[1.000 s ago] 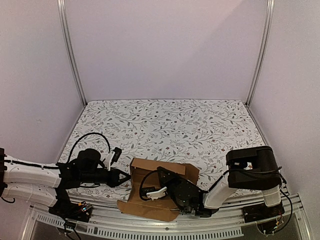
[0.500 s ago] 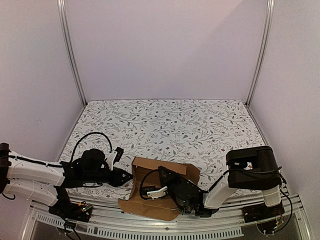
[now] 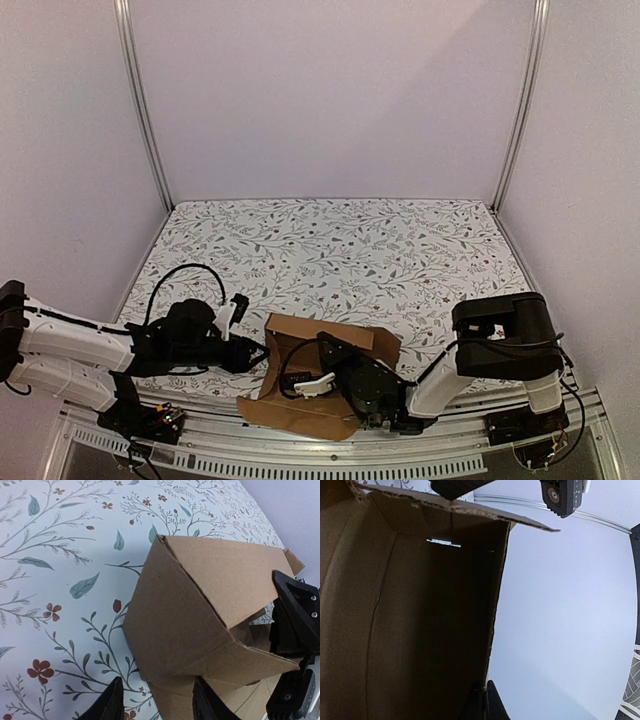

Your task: Fold the paper box

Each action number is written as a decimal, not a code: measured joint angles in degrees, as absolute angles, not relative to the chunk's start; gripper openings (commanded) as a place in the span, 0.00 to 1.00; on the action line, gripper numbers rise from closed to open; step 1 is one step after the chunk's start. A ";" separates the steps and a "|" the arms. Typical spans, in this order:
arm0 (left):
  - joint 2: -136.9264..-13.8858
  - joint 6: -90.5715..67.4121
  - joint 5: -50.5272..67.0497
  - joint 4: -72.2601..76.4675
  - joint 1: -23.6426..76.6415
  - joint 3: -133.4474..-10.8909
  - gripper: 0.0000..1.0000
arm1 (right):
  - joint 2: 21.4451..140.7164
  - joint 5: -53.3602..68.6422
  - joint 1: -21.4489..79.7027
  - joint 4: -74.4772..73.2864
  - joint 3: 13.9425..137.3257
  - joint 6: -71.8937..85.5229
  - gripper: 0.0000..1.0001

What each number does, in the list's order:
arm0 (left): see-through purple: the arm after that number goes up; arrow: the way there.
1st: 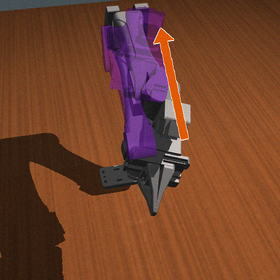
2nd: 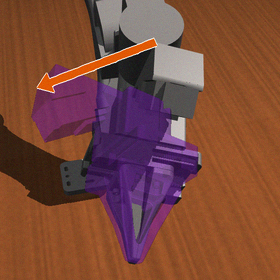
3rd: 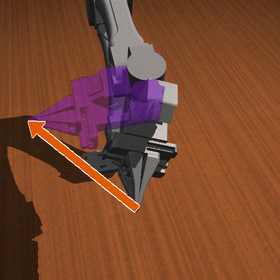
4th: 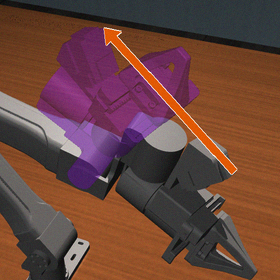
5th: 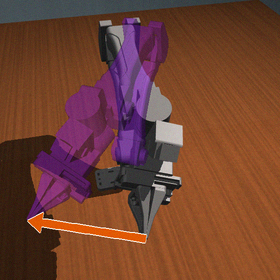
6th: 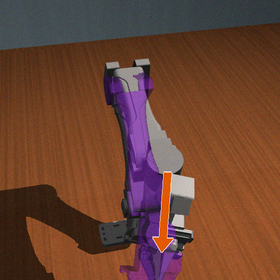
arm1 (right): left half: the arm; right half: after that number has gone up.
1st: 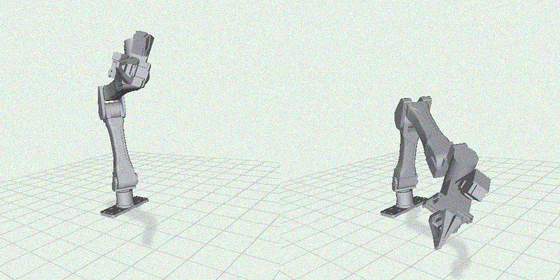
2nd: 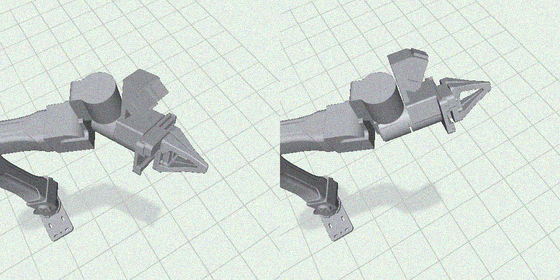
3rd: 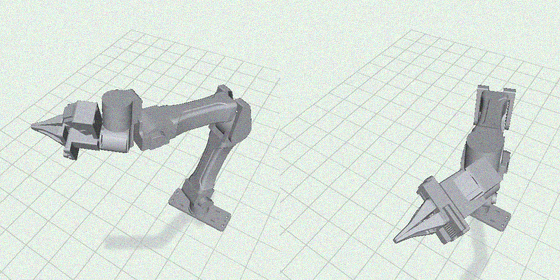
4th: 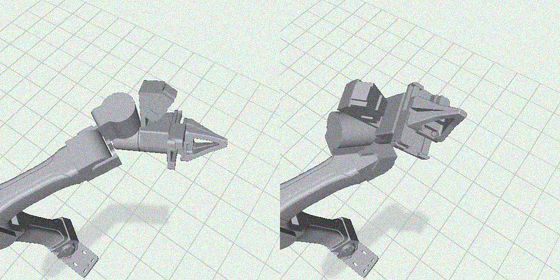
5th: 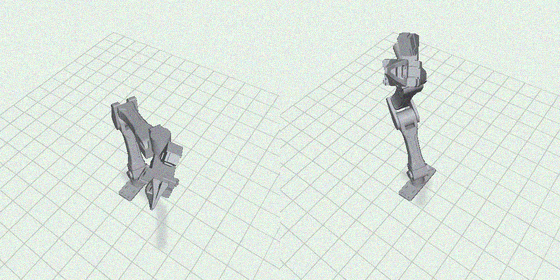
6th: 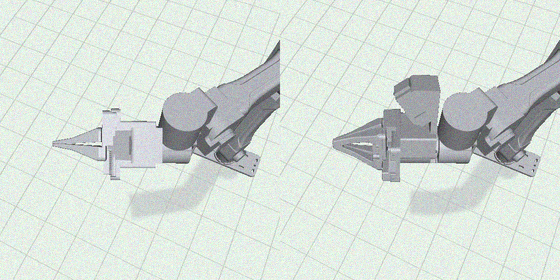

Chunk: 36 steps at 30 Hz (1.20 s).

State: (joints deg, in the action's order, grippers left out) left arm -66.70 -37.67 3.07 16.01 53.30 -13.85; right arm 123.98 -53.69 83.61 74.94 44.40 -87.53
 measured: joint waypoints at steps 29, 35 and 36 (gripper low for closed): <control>-70.43 -35.99 -8.01 15.38 57.93 -17.74 0.54 | 123.96 -54.57 83.77 74.52 44.29 -87.55 0.00; -70.46 -35.97 -9.52 15.31 58.52 -18.02 0.54 | 123.96 -54.57 83.77 74.48 44.29 -87.55 0.00; -70.43 -35.92 -9.69 15.20 58.59 -18.06 0.54 | 123.96 -54.57 83.77 74.46 44.29 -87.53 0.00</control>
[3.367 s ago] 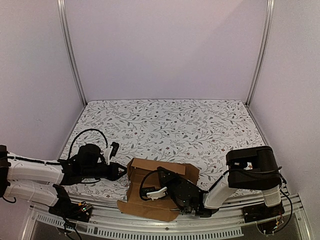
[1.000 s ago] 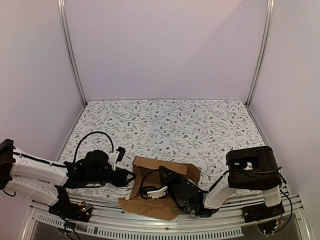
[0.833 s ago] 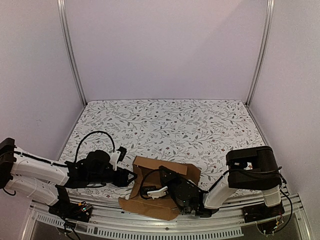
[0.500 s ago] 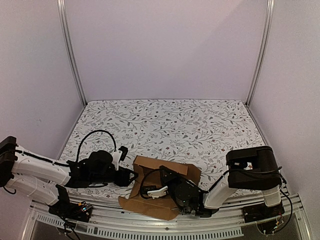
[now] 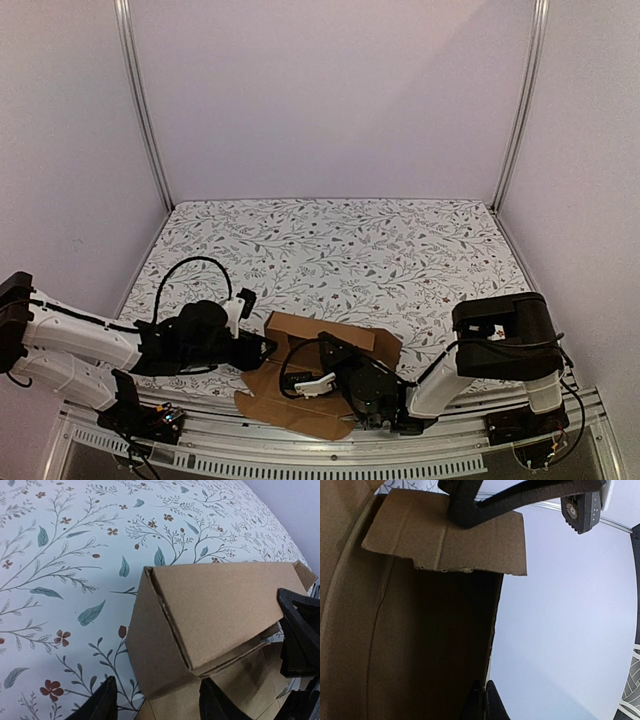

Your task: Fold the paper box

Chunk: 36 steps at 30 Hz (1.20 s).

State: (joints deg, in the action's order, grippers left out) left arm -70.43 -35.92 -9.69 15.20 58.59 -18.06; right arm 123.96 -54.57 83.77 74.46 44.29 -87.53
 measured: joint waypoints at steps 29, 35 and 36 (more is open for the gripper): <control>-73.43 -32.12 -14.79 14.22 61.36 -20.53 0.55 | 115.26 -54.33 84.29 54.68 47.62 -82.63 0.00; -74.41 -31.44 -16.14 14.72 61.67 -20.56 0.55 | 112.44 -54.30 84.38 46.63 48.53 -77.87 0.00; -74.65 -31.35 -16.27 14.74 61.67 -20.67 0.55 | 112.14 -54.30 84.38 45.25 48.69 -76.97 0.00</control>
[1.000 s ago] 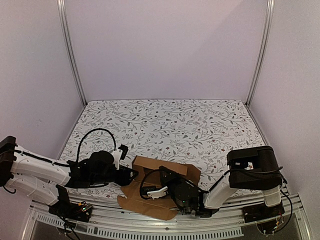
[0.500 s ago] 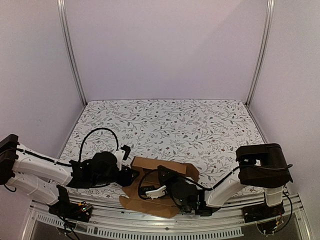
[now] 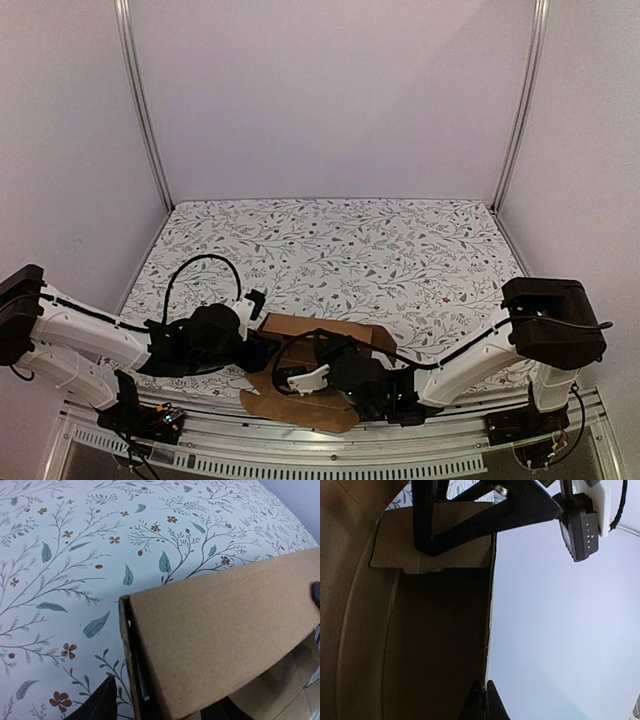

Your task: Fold the paper box

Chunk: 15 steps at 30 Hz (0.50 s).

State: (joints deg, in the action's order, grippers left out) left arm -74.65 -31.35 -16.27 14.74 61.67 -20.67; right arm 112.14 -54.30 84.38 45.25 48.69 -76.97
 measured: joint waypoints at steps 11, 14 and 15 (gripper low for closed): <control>-77.30 -30.11 -17.28 17.58 62.00 -23.11 0.46 | 109.93 -54.28 84.38 34.79 50.46 -69.65 0.00; -78.76 -30.04 -17.69 18.52 62.26 -23.66 0.36 | 109.93 -54.63 84.38 32.16 51.40 -67.61 0.00; -79.31 -29.91 -18.09 18.68 62.35 -23.88 0.32 | 109.93 -54.85 84.38 31.33 51.81 -66.87 0.00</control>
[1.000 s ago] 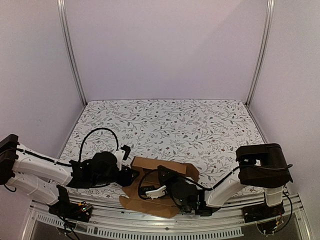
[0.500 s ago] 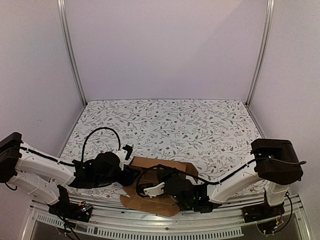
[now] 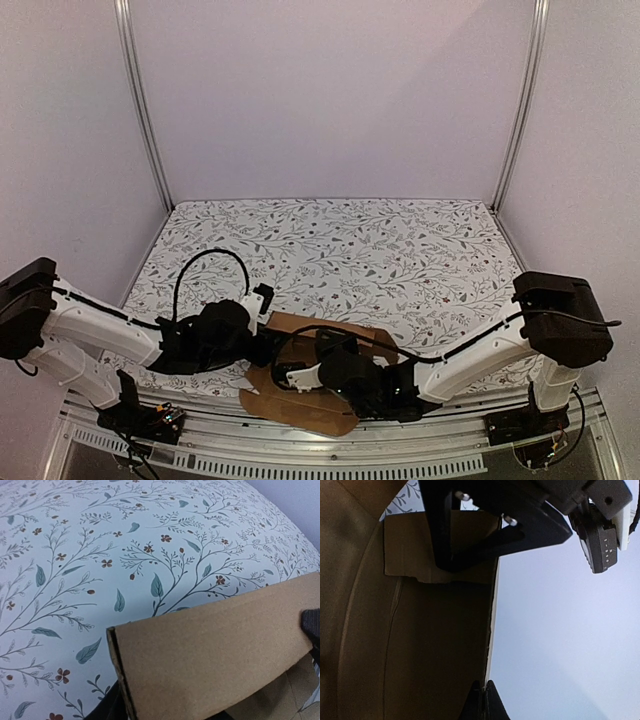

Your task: Fold the paper box

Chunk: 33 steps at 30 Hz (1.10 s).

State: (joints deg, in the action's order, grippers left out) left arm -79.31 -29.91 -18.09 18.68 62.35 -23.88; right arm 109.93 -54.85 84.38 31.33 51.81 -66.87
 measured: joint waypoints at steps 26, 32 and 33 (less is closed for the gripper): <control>-82.85 -26.87 -21.67 17.69 64.12 -28.12 0.00 | 106.45 -53.56 84.82 6.85 59.86 -44.80 0.38; -82.87 -23.73 -19.97 17.58 64.47 -30.09 0.00 | 97.71 -44.97 84.79 -0.49 59.70 -38.44 0.61; -82.87 -23.35 -19.88 17.61 64.49 -30.28 0.00 | 95.72 -43.07 84.68 -1.50 59.57 -37.26 0.63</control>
